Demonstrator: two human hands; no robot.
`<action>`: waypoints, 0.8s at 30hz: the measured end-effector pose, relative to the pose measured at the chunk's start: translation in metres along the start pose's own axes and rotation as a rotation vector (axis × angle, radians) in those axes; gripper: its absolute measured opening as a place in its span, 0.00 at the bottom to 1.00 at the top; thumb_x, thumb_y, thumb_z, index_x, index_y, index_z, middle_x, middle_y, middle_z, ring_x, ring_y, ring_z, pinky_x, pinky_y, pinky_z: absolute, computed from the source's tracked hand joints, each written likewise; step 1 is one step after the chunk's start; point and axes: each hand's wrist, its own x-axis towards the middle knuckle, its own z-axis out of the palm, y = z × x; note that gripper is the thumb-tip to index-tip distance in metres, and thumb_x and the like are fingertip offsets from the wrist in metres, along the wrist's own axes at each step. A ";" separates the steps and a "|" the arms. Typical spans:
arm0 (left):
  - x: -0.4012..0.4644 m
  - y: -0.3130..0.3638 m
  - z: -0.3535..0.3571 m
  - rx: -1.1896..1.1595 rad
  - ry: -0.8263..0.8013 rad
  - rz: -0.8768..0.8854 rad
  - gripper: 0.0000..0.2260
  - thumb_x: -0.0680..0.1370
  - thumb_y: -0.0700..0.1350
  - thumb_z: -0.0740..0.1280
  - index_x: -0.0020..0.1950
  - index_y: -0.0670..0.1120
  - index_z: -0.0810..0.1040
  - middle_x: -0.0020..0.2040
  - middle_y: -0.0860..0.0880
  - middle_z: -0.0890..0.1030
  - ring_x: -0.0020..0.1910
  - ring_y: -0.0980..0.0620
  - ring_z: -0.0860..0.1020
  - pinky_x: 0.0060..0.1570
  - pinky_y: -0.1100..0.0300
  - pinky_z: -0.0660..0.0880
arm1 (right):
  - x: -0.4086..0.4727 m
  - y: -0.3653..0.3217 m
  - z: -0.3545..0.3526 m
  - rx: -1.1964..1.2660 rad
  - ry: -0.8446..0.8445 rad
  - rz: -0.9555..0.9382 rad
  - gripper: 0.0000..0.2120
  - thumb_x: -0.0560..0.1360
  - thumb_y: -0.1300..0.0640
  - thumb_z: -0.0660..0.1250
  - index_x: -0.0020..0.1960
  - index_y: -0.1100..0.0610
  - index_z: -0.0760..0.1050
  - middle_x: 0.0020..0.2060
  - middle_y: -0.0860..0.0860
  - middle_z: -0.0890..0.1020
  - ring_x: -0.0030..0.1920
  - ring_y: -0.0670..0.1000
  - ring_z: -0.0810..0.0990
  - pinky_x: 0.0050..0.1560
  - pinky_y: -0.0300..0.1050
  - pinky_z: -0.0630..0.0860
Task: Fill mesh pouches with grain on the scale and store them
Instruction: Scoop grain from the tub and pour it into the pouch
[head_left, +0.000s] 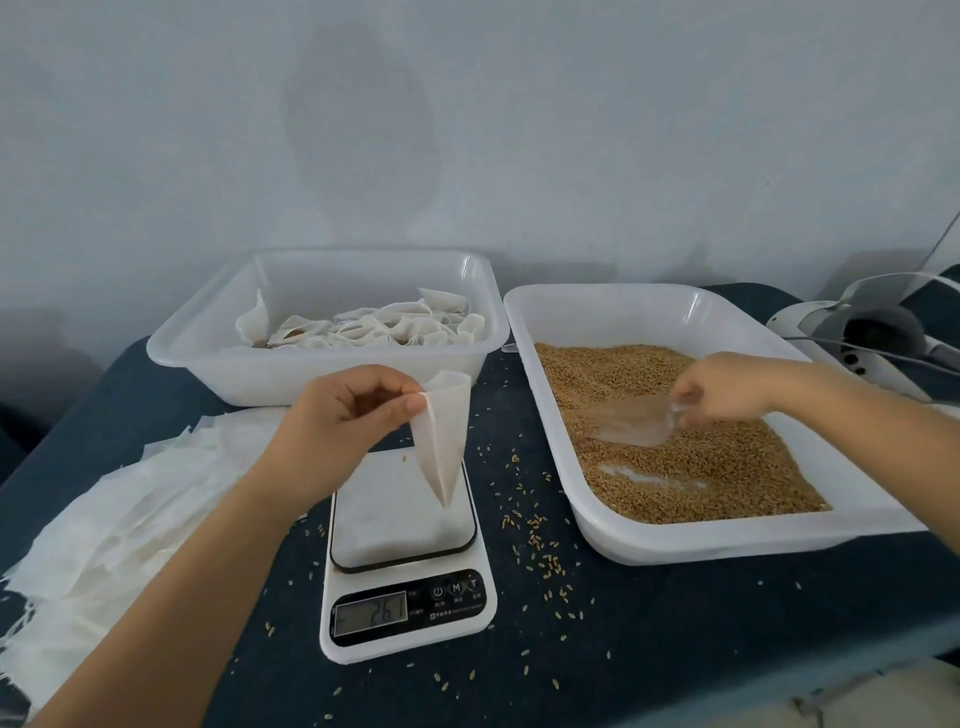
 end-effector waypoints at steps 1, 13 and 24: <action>-0.001 0.000 0.002 0.001 0.000 0.004 0.03 0.69 0.45 0.69 0.37 0.52 0.83 0.35 0.55 0.82 0.35 0.61 0.77 0.40 0.71 0.74 | 0.005 -0.005 0.003 0.025 0.019 -0.013 0.13 0.75 0.44 0.67 0.56 0.48 0.76 0.44 0.39 0.76 0.44 0.43 0.76 0.42 0.37 0.69; -0.002 -0.003 0.010 0.222 0.005 -0.007 0.07 0.74 0.41 0.70 0.40 0.53 0.81 0.39 0.57 0.83 0.37 0.62 0.79 0.38 0.76 0.71 | 0.009 -0.006 0.016 0.363 0.141 -0.012 0.14 0.72 0.48 0.71 0.57 0.49 0.79 0.55 0.45 0.80 0.54 0.48 0.78 0.55 0.44 0.71; 0.000 -0.009 0.024 0.357 -0.042 0.073 0.11 0.73 0.45 0.71 0.37 0.61 0.78 0.38 0.57 0.81 0.38 0.50 0.78 0.42 0.60 0.75 | -0.028 0.017 -0.023 0.263 0.036 0.003 0.07 0.73 0.50 0.71 0.47 0.38 0.78 0.49 0.34 0.78 0.50 0.38 0.77 0.43 0.30 0.68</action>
